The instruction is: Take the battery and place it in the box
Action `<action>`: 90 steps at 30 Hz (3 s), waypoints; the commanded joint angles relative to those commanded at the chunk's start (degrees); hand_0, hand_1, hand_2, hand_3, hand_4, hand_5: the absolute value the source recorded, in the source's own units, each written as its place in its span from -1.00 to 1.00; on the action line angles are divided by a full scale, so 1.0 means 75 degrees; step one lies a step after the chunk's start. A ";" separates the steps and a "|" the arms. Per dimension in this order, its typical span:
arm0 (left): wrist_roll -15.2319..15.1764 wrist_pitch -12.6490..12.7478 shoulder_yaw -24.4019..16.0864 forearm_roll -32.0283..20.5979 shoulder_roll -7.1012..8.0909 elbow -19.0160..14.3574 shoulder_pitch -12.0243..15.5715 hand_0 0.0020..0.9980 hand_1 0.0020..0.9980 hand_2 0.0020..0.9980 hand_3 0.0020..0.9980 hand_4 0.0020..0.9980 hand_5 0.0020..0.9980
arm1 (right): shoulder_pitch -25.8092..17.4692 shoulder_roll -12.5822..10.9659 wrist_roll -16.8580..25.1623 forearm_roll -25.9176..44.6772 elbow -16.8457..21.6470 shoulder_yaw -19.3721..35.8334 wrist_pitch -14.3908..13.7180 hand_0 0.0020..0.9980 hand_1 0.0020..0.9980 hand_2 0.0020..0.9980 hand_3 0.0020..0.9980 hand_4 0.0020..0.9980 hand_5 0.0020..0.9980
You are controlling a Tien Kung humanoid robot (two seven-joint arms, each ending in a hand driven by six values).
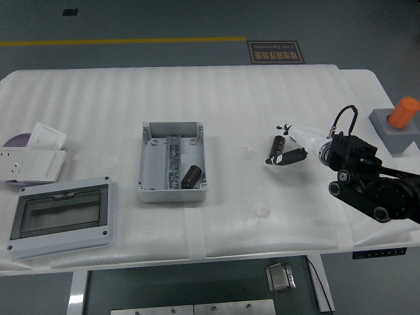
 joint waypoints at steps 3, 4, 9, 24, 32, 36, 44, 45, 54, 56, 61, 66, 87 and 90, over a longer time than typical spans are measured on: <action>-0.0014 0.0002 0.0019 -0.0026 0.0004 0.0000 -0.0005 0.28 0.29 0.02 0.14 0.20 -0.19 | -0.0001 -0.0002 0.0051 0.0017 -0.0030 -0.0064 -0.0077 0.81 0.53 0.52 0.65 0.43 -0.21; -0.0027 0.0003 0.0059 -0.0065 0.0005 0.0000 -0.0006 0.28 0.29 0.02 0.14 0.20 -0.19 | -0.0002 -0.0001 0.0069 0.0021 -0.0034 -0.0077 -0.0107 0.81 0.53 0.52 0.65 0.43 -0.21; -0.0054 0.0004 0.0106 -0.0116 0.0002 0.0000 -0.0021 0.28 0.29 0.02 0.14 0.20 -0.18 | -0.0012 0.0005 0.0162 0.0056 -0.0027 -0.0112 -0.0267 0.76 0.48 0.47 0.53 0.27 -0.35; -0.0026 0.0003 -0.0023 0.0004 -0.0013 0.0000 -0.0002 0.28 0.29 0.02 0.14 0.20 -0.18 | -0.0241 -0.0184 0.0289 -0.0080 0.0993 0.0649 -0.0708 0.64 0.35 0.35 0.43 0.18 -0.43; 0.0096 -0.0020 -0.0392 0.0369 -0.0022 0.0000 0.0026 0.28 0.29 0.02 0.14 0.21 -0.18 | -0.0459 0.0307 0.0184 -0.0340 0.2491 0.1245 -0.0776 0.63 0.35 0.35 0.44 0.17 -0.44; 0.0188 -0.0040 -0.0621 0.0604 -0.0028 0.0000 0.0036 0.27 0.29 0.02 0.14 0.22 -0.17 | -0.0461 0.0871 0.0022 -0.0849 0.3086 0.1064 -0.0715 0.62 0.36 0.36 0.46 0.18 -0.43; 0.0446 -0.0085 -0.1325 0.1278 0.0005 0.0000 0.0057 0.27 0.29 0.02 0.14 0.22 -0.17 | -0.0619 0.2015 -0.0246 -0.1803 0.2697 0.0909 -0.0800 0.81 0.66 0.84 1.00 0.37 -0.26; 0.0463 -0.0089 -0.1371 0.1323 0.0007 0.0000 0.0057 0.27 0.29 0.02 0.14 0.22 -0.17 | -0.0645 0.2095 -0.0249 -0.1832 0.2623 0.0874 -0.0834 0.81 0.66 0.84 1.00 0.37 -0.26; 0.0527 -0.0118 -0.1532 0.1481 0.0005 0.0000 0.0066 0.27 0.29 0.02 0.14 0.24 -0.16 | -0.0803 0.2216 -0.0191 -0.1688 0.2246 0.0751 -0.1005 0.93 0.83 1.00 1.00 0.50 -0.15; 0.0531 -0.0121 -0.1550 0.1494 0.0008 0.0000 0.0066 0.27 0.29 0.02 0.14 0.24 -0.16 | -0.0878 0.2179 -0.0134 -0.1627 0.2233 0.0857 -0.1062 0.93 0.83 1.00 1.00 0.50 -0.15; 0.0504 -0.0119 -0.1500 0.1440 0.0023 0.0000 0.0067 0.27 0.29 0.02 0.14 0.24 -0.17 | -0.1218 0.1779 0.0053 -0.1521 0.2366 0.1486 -0.1261 0.93 0.84 1.00 1.00 0.56 -0.12; 0.0482 -0.0113 -0.1433 0.1382 0.0019 0.0000 0.0119 0.27 0.29 0.02 0.14 0.25 -0.17 | -0.1848 0.1031 0.0229 -0.1424 0.2537 0.2488 -0.1381 0.91 0.83 1.00 1.00 0.55 -0.11; 0.0384 -0.0091 -0.1221 0.1329 -0.0030 0.0000 0.0173 0.27 0.29 0.02 0.13 0.25 -0.17 | -0.4144 -0.0416 0.0717 -0.0975 0.2796 0.6728 -0.1447 0.85 0.75 0.89 1.00 0.53 -0.12; 0.0425 -0.0093 -0.1296 0.1444 -0.0028 0.0000 0.0208 0.26 0.28 0.02 0.14 0.25 -0.18 | -0.4092 -0.0414 0.0635 -0.1343 0.2881 0.6871 -0.1396 0.82 0.74 0.87 1.00 0.52 -0.11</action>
